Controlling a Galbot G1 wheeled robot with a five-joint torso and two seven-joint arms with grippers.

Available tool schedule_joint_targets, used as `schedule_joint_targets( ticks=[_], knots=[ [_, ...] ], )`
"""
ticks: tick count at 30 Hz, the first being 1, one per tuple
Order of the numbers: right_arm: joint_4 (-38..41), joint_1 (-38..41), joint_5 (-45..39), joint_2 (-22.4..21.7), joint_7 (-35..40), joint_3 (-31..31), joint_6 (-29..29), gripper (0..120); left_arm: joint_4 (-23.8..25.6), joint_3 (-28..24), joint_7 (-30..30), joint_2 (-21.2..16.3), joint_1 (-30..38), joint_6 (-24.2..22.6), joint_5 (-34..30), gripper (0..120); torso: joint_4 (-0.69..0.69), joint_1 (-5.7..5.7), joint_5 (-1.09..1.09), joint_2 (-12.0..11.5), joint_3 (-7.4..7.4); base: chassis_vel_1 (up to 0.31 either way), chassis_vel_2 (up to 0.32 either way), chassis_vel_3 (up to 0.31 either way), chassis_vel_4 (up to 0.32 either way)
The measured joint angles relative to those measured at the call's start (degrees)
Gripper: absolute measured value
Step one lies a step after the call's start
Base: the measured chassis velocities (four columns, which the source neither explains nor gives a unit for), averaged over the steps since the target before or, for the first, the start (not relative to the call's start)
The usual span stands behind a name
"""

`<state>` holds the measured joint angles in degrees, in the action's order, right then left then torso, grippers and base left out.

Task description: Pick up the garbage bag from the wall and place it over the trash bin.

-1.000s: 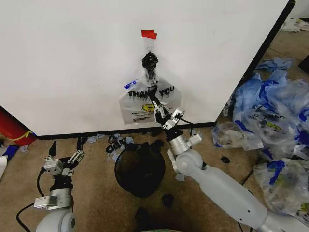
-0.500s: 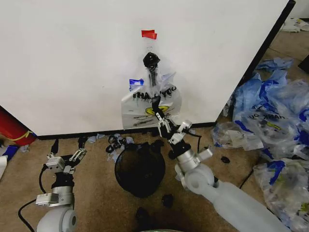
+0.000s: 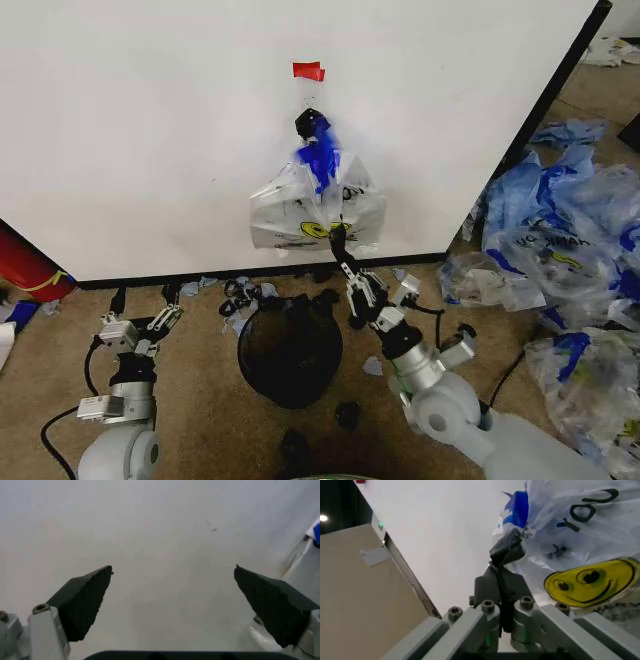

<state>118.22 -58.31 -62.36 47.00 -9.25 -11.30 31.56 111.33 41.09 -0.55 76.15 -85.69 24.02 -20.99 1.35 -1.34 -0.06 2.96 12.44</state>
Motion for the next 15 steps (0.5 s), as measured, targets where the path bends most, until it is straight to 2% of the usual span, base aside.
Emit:
schedule_joint_targets(
  ticks=[15],
  knots=[
    [4.81,-10.94,4.23,-3.29,-1.78,4.58,1.22,0,0.87,-0.26,0.15,-1.64,-0.31,-0.02,-0.96,97,0.0,0.0,0.0,0.0,0.0,0.0,0.0,0.0,0.0]
  ],
)
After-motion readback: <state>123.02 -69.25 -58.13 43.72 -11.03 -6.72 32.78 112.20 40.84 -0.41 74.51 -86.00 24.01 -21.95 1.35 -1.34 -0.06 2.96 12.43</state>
